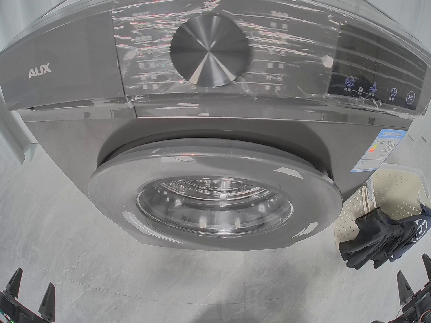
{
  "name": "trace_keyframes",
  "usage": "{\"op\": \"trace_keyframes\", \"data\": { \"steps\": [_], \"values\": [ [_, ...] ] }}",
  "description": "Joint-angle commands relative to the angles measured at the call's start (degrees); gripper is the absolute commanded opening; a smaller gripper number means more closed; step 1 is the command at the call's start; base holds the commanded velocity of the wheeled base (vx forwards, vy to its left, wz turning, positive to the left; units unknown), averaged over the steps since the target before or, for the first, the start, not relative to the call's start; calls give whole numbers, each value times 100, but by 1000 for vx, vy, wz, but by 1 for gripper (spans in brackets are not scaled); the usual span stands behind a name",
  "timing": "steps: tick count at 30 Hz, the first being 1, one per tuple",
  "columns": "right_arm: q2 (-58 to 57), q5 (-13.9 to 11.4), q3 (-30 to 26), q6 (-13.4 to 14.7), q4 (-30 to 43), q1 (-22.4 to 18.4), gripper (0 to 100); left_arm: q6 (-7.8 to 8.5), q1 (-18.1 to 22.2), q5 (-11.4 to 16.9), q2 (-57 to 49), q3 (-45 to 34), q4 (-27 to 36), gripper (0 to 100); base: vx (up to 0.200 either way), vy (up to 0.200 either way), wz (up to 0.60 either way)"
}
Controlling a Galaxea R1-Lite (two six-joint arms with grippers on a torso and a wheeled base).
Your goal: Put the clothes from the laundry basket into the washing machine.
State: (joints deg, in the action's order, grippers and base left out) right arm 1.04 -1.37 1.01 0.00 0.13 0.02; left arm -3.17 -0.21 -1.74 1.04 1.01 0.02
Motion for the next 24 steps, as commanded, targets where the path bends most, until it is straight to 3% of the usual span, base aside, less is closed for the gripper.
{"op": "trace_keyframes", "data": {
  "steps": [1,15,18,24],
  "values": [
    [-77,-4,-101,0,-5,6,100,1,3,-1,-68,-92,-2,100,0,0,0],
    [-77,-4,-101,0,4,6,100,1,3,-1,-68,-92,-2,100,0,0,0],
    [-77,-4,-101,0,-5,6,100,1,3,-1,-68,-92,-2,100,200,0,0],
    [-86,5,-101,18,4,15,100,1,3,-1,-68,-92,-2,100,0,0,0]
  ]
}}
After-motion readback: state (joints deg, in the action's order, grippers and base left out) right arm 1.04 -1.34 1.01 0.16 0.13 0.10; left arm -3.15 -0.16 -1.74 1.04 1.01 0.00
